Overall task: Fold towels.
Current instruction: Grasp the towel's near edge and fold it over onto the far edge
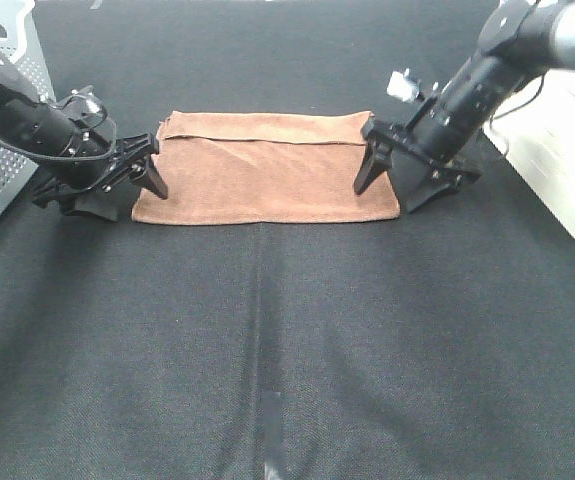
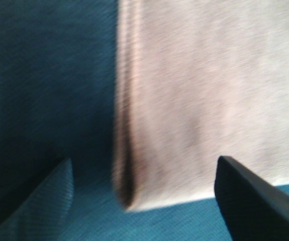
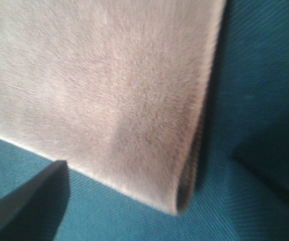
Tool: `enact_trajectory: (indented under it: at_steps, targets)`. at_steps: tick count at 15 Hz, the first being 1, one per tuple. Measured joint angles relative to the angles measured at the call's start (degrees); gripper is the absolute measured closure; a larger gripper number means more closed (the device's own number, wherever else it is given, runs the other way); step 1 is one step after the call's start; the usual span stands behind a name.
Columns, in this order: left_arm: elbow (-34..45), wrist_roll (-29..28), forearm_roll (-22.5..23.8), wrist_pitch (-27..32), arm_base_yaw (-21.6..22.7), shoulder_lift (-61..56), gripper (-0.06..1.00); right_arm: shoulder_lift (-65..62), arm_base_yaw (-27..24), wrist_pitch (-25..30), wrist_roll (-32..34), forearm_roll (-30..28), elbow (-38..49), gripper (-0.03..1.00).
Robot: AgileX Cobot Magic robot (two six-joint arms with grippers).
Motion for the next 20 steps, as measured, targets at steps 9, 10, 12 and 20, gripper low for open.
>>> enact_trajectory:
  at_steps: [9,10,12,20]
  targets:
    - [0.1,3.7,-3.6,-3.3,-2.8,1.6,0.85,1.5,0.0,-2.6,-2.5,7.2,0.0,0.78]
    - [0.1,3.7,-3.2,-2.9,-2.8,1.7,0.93,1.5,0.0,-2.7,-1.8,5.8,0.0,0.93]
    - [0.1,3.7,-1.9,-1.5,-2.4,1.1,0.93,1.5,0.0,-1.8,-0.5,3.6,0.0,0.97]
    - [12.2,3.7,2.7,5.2,0.2,-9.0,0.93,-8.3,0.2,0.3,0.9,1.9,13.7,0.97]
